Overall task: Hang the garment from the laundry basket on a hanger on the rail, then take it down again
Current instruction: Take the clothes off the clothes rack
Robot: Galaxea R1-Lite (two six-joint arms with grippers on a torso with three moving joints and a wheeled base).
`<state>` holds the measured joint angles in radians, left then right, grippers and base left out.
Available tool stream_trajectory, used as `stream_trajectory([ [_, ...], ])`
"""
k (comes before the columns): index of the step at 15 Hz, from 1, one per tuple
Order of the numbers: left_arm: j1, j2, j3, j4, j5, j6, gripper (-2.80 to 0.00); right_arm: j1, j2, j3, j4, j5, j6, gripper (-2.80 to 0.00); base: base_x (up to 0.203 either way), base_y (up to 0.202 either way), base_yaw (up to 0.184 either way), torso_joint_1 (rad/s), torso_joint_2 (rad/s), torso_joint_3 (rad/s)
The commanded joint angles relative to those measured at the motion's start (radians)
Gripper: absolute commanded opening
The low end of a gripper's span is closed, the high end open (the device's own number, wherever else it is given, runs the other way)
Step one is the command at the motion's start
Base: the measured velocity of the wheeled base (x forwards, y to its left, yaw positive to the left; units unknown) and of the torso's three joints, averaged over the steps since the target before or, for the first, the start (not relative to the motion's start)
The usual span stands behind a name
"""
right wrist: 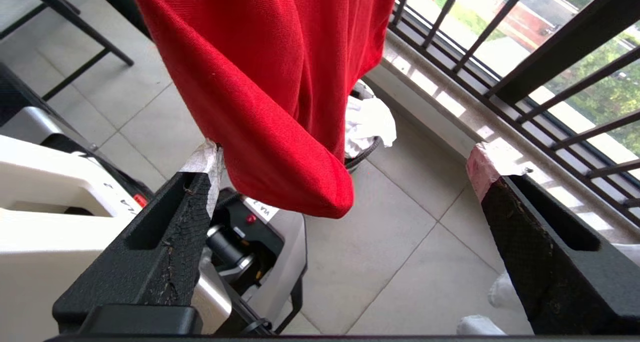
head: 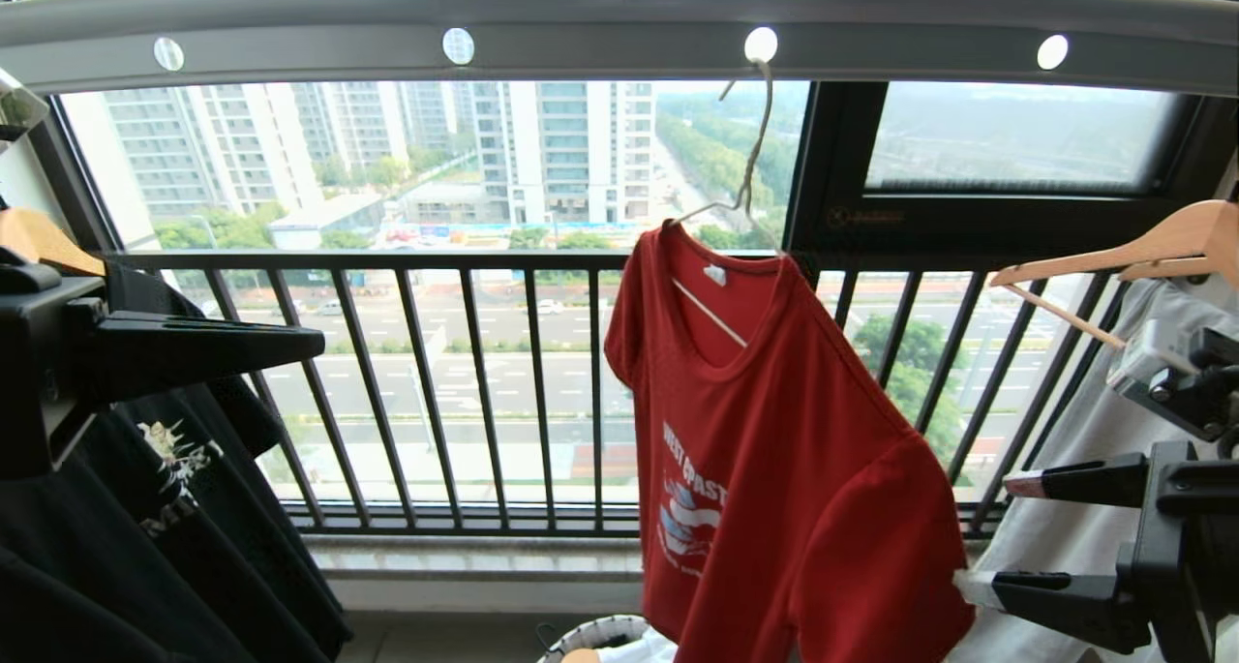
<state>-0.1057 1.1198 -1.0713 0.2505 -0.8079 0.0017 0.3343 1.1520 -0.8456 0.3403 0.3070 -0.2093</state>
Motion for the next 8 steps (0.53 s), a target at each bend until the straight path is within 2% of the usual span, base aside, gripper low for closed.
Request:
stream_trajectory([
  [1, 0.0, 0.008, 0.002, 0.001, -0.004, 0.0, -2.8, 0.046, 0.022, 0.004, 0.001, 0.034, 0.015, 0.0, 0.0, 0.0, 0.0, 0.0, 0.0, 0.0],
  [4, 0.0, 0.008, 0.004, 0.0, 0.001, 0.0, -2.8, 0.16, 0.034, -0.001, -0.015, 0.037, 0.07, 0.0, 0.0, 0.0, 0.0, 0.0, 0.0, 0.0],
  [8, 0.0, 0.017, 0.004, -0.002, 0.003, 0.001, -2.8, 0.198, -0.009, 0.0, -0.015, 0.034, 0.077, 0.0, 0.0, 0.0, 0.0, 0.0, 0.0, 0.0],
])
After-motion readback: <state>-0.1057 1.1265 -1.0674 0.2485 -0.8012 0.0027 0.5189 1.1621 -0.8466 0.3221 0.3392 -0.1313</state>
